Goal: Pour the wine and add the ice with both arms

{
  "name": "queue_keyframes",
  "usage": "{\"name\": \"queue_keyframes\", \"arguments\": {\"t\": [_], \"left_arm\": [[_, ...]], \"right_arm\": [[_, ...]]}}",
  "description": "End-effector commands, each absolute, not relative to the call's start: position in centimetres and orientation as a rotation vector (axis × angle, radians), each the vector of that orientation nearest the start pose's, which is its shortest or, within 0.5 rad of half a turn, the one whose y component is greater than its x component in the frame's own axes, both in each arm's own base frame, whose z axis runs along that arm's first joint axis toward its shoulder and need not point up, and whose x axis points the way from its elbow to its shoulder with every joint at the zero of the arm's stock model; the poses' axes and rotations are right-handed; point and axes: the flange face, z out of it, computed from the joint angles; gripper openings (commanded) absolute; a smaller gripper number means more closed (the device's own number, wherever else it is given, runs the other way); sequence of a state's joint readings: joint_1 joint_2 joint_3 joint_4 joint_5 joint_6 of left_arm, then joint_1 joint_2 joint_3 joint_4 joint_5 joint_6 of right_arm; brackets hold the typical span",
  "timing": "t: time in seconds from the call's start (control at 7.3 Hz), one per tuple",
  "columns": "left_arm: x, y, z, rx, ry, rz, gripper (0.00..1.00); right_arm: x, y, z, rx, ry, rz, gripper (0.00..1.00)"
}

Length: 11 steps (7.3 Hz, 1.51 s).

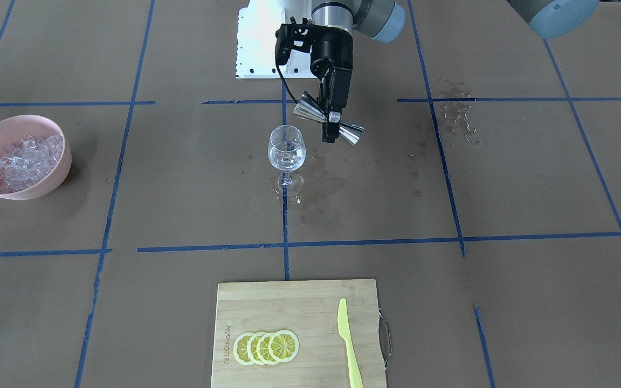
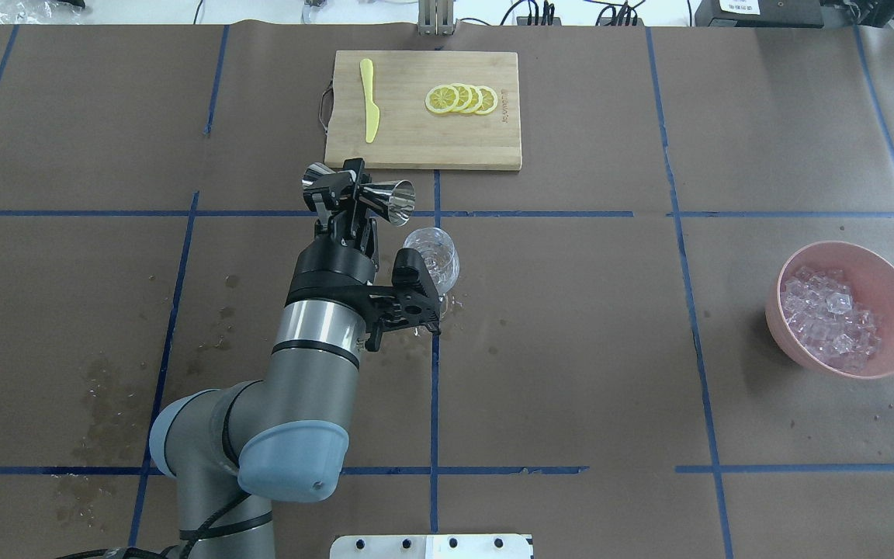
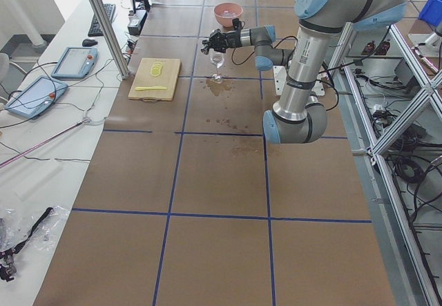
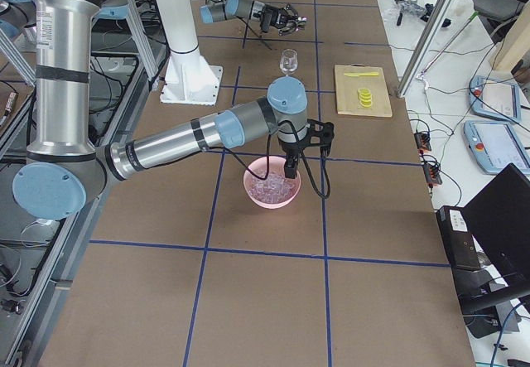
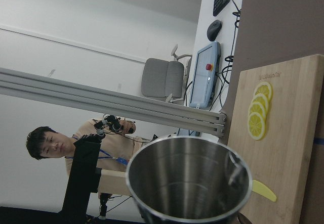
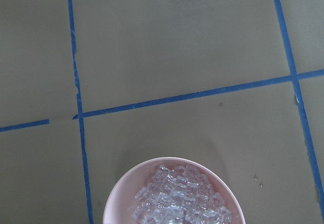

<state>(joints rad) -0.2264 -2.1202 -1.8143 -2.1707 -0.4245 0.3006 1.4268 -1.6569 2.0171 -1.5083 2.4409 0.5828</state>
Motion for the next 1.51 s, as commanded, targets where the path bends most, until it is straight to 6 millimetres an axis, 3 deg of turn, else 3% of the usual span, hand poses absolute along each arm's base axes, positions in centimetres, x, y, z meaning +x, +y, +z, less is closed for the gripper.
{"name": "queue_keyframes", "arguments": {"t": [0.0, 0.14, 0.41, 0.68, 0.82, 1.1, 1.23, 1.37], "left_arm": [[47.2, -33.9, 18.7, 1.557, -0.071, 0.382, 0.00], [46.7, -33.9, 20.4, 1.557, -0.072, 0.380, 0.00], [43.9, -33.8, 27.2, 1.557, -0.086, 0.378, 0.00], [41.2, -33.3, 32.5, 1.541, -0.118, 0.409, 0.00], [38.9, -32.7, 35.8, 1.547, -0.105, 0.402, 0.00], [32.5, -31.6, 41.9, 1.585, -0.027, 0.362, 0.00], [30.6, -31.1, 43.6, 1.605, 0.019, 0.331, 0.00], [30.2, -31.0, 43.7, 1.618, 0.082, 0.265, 0.00]], "right_arm": [[-1.2, -45.7, 46.0, 0.078, -0.929, 0.220, 1.00], [-1.4, -45.7, 46.0, 0.077, -0.927, 0.217, 1.00], [-1.4, -45.7, 46.1, 0.076, -0.925, 0.218, 1.00], [-1.4, -45.7, 46.1, 0.080, -0.921, 0.216, 1.00], [-1.5, -45.7, 46.3, 0.084, -0.906, 0.212, 1.00], [-3.0, -45.6, 47.3, 0.096, -0.878, 0.185, 1.00], [-3.4, -45.9, 48.0, 0.099, -0.869, 0.177, 1.00], [-3.7, -46.0, 48.4, 0.112, -0.859, 0.170, 1.00]]}}
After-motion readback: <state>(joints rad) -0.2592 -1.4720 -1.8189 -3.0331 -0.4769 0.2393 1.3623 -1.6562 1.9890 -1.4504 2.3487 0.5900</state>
